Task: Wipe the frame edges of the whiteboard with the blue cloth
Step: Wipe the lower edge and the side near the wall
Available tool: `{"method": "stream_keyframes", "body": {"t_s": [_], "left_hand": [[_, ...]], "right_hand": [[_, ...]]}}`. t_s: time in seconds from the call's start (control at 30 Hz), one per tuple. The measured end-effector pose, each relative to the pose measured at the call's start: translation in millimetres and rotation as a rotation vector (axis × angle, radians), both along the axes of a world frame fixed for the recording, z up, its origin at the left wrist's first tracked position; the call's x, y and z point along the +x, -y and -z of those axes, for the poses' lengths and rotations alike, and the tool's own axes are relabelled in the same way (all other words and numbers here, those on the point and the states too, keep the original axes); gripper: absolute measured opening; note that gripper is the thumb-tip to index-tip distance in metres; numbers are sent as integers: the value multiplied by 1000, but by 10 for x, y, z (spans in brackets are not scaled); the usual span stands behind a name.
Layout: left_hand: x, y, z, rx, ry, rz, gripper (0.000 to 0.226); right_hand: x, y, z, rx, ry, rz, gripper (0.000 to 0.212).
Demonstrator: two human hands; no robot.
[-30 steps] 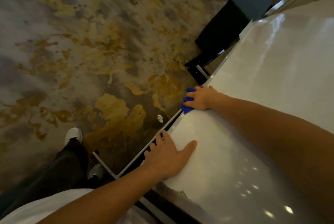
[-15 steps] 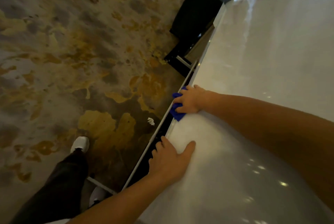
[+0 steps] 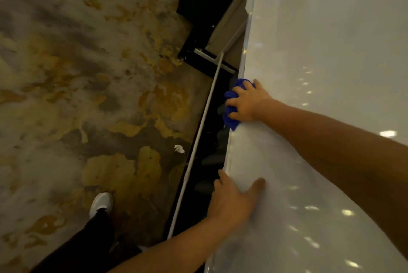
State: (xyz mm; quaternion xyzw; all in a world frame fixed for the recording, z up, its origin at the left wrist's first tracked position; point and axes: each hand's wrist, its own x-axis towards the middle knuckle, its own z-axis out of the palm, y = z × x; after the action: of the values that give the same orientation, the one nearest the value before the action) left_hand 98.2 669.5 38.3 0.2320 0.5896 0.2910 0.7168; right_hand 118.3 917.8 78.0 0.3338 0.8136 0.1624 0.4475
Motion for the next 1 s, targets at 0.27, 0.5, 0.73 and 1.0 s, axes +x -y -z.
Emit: {"method": "stream_keyframes", "body": {"t_s": [0.27, 0.5, 0.73, 1.0], "left_hand": [[-156, -554, -62, 29, -49, 25, 128], [-84, -1086, 65, 78, -47, 126, 132], [-145, -2167, 132, -37, -1, -21, 128], [-376, -3937, 197, -134, 52, -38, 161]], "right_hand": [[115, 605, 143, -314, -83, -216, 46], [-117, -579, 158, -65, 52, -6, 49], [-26, -1170, 180, -371, -8, -195, 48], [-205, -3086, 217, -164, -34, -82, 49]]}}
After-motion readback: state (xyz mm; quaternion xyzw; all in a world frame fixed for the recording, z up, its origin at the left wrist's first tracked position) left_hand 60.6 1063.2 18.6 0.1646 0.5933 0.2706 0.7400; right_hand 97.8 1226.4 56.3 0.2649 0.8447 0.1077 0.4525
